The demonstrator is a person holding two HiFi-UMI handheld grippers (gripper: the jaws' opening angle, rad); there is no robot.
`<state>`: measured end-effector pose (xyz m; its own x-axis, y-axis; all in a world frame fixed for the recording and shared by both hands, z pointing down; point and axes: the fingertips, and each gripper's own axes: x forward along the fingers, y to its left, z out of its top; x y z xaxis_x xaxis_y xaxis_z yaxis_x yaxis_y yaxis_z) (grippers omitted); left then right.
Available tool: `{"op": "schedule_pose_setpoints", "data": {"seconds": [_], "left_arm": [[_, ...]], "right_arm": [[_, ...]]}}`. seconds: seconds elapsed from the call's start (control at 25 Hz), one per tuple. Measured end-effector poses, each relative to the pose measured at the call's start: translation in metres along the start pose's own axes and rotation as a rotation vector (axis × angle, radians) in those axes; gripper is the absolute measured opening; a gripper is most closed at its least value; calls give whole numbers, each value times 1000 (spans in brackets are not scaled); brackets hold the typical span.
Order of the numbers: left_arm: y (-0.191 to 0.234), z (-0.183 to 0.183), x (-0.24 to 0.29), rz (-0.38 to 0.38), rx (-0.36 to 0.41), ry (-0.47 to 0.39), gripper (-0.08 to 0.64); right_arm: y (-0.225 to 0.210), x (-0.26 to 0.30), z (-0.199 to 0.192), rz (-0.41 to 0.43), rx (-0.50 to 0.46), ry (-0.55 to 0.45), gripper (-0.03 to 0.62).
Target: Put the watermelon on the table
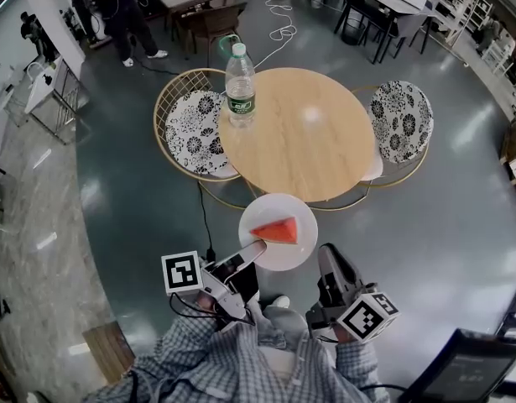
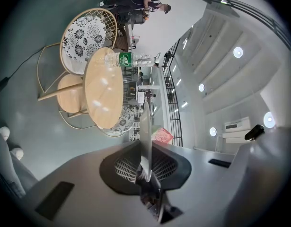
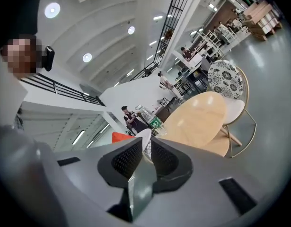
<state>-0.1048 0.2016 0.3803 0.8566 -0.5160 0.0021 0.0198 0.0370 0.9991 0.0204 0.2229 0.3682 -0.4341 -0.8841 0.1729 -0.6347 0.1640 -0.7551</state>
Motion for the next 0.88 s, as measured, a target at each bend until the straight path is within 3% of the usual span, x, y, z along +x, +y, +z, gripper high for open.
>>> {"op": "schedule_pose_setpoints", "data": {"seconds": [0.12,0.4,0.88], "left_arm": [[0,3,-1,-4,-3,6,32],[0,7,-3,-15,3,37,32],[0,17,-22,-18,6,75,32]], "right_arm": [[5,5,-8,19,54,20,95],[17,14,-28,19,59,71,95],[32,21,-45,8,36,22,94]]}}
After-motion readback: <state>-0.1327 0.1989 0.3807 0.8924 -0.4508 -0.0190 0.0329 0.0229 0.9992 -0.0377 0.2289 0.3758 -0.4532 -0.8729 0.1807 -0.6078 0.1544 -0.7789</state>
